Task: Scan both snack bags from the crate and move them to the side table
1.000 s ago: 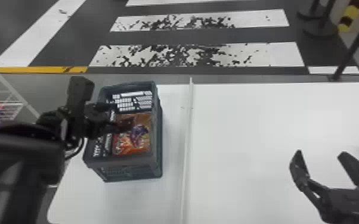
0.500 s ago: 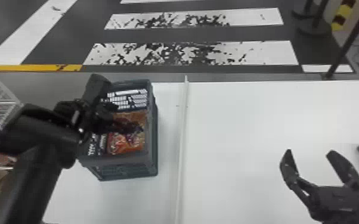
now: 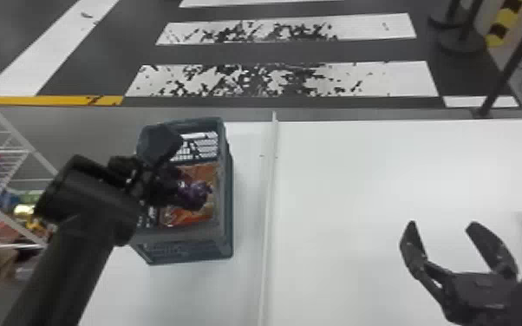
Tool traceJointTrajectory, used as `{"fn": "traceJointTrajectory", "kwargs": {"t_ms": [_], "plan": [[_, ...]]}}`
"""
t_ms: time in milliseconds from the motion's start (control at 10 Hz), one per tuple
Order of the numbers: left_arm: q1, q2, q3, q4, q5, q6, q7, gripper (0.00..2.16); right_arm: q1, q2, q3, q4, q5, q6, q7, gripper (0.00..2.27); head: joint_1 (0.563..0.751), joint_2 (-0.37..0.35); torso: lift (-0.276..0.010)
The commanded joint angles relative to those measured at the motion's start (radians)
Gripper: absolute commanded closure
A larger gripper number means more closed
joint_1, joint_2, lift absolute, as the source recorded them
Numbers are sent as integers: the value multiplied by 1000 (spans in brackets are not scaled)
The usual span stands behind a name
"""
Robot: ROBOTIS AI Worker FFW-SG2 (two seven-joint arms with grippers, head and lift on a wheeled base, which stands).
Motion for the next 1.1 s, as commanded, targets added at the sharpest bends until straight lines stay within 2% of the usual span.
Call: {"fn": "traceJointTrajectory", "kwargs": {"t_ms": [0,200,300,400,500,700,800,900,1000], "plan": [[-39,-8,-29,77,-1,-34,9,191,5,4,-3,-1,2,0,0,87,695,142,-75],[-85,-28,-76,177,-4,-68,37,191,6,7,-7,1,2,0,0,87,695,132,-75],[-109,-49,-92,232,-28,-96,43,191,8,7,-9,1,2,3,0,87,695,126,-75],[-129,-54,-119,275,-41,-129,42,316,6,8,-10,6,2,3,0,87,695,116,-75],[-137,-61,-124,294,-58,-142,29,687,5,8,-12,10,2,3,0,87,695,103,-75],[-137,-63,-119,297,-61,-169,19,1440,-3,8,-12,19,2,6,0,87,695,86,-75],[-125,-63,-99,285,-45,-178,29,2027,-6,8,-12,22,2,6,0,87,695,84,-75],[-102,-64,-58,254,-25,-178,42,2132,-7,7,-12,27,0,6,0,87,695,82,-75],[-77,-66,-13,205,-5,-172,39,2132,-7,7,-15,29,0,6,0,87,695,88,-75]]}}
